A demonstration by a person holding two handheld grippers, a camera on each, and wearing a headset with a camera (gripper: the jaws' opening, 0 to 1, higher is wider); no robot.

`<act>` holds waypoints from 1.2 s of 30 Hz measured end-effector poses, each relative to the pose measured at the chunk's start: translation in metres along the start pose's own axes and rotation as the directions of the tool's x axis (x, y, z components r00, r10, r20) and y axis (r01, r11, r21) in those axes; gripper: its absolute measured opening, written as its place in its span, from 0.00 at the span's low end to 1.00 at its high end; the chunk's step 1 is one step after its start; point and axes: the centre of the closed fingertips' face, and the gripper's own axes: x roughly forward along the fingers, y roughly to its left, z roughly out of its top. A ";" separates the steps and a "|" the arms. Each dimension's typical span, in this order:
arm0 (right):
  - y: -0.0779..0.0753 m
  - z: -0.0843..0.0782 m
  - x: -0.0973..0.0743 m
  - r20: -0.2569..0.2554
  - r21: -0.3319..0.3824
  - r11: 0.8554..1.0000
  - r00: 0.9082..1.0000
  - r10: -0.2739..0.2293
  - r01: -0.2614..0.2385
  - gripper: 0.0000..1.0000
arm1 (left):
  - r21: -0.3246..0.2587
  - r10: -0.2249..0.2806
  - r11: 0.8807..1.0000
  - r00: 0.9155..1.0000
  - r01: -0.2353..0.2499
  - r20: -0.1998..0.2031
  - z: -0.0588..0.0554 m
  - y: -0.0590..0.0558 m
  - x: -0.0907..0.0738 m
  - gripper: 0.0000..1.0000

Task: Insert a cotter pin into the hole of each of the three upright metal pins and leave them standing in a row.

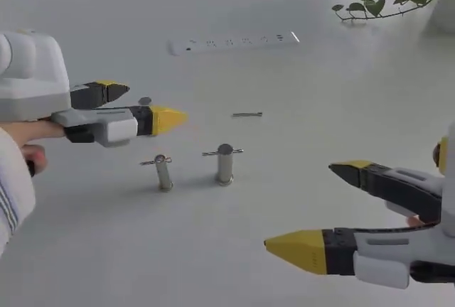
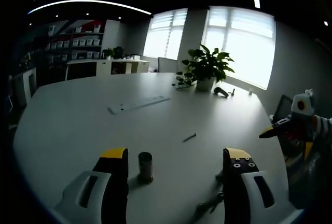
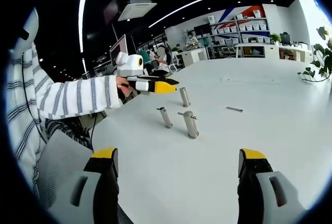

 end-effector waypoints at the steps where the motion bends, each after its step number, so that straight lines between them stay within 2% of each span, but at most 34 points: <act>1: -0.001 0.000 0.000 -0.001 0.002 1.000 1.000 -0.002 0.002 0.95 | -0.014 0.000 1.000 1.000 0.000 -0.010 -0.003 0.003 0.003 0.69; 3: -0.002 -0.001 0.000 -0.001 0.006 1.000 1.000 -0.005 0.005 0.94 | -0.024 -0.002 1.000 1.000 0.001 -0.024 -0.007 0.006 0.007 0.64; 7: -0.004 -0.001 0.001 -0.002 0.014 1.000 1.000 -0.011 0.011 0.94 | -0.002 0.033 0.999 0.998 -0.033 -0.057 -0.016 0.018 0.015 0.59; 9: -0.005 -0.001 0.001 -0.001 0.018 1.000 1.000 -0.013 0.013 0.94 | 0.004 0.065 0.998 0.994 -0.065 -0.087 -0.023 0.027 0.020 0.52; 12: -0.006 -0.002 0.002 0.001 0.026 1.000 1.000 -0.018 0.018 0.93 | -0.023 0.076 0.997 0.993 -0.079 -0.093 -0.028 0.034 0.025 0.43; 16: -0.007 -0.002 0.002 -0.002 0.029 0.999 1.000 -0.019 0.019 0.93 | -0.032 0.094 0.995 0.991 -0.098 -0.095 -0.030 0.039 0.031 0.37; 20: -0.010 -0.003 0.002 -0.009 0.023 0.999 1.000 -0.025 0.025 0.92 | -0.019 0.094 0.995 0.991 -0.096 -0.100 -0.032 0.039 0.035 0.30; 24: -0.010 -0.002 0.001 -0.006 0.022 0.999 1.000 -0.027 0.027 0.92 | 0.008 0.122 0.993 0.986 -0.122 -0.116 -0.036 0.045 0.037 0.24; 26: -0.011 -0.002 0.001 -0.005 0.022 0.999 1.000 -0.027 0.027 0.92 | 0.010 0.150 0.989 0.980 -0.150 -0.131 -0.038 0.051 0.036 0.20; 27: -0.011 -0.002 0.001 -0.005 0.024 0.999 1.000 -0.027 0.027 0.92 | 0.012 0.149 0.989 0.980 -0.148 -0.129 -0.038 0.051 0.036 0.15; 28: -0.011 -0.002 0.002 -0.006 0.025 0.999 1.000 -0.025 0.025 0.92 | -0.006 0.130 0.991 0.984 -0.132 -0.124 -0.038 0.048 0.037 0.14; 29: -0.011 -0.003 0.002 -0.008 0.025 0.999 1.000 -0.024 0.024 0.91 | -0.011 0.130 0.991 0.984 -0.133 -0.125 -0.038 0.048 0.037 0.12; 31: -0.011 -0.003 0.002 -0.010 0.023 0.999 1.000 -0.023 0.023 0.91 | 0.029 0.136 0.991 0.982 -0.133 -0.128 -0.038 0.050 0.037 0.11; 35: -0.010 -0.003 0.002 -0.009 0.024 1.000 1.000 -0.019 0.019 0.91 | -0.012 0.127 0.992 0.984 -0.129 -0.121 -0.037 0.050 0.036 0.12; 36: -0.009 -0.003 0.002 -0.009 0.023 1.000 1.000 -0.019 0.019 0.90 | 0.013 0.127 0.992 0.984 -0.126 -0.123 -0.038 0.050 0.036 0.11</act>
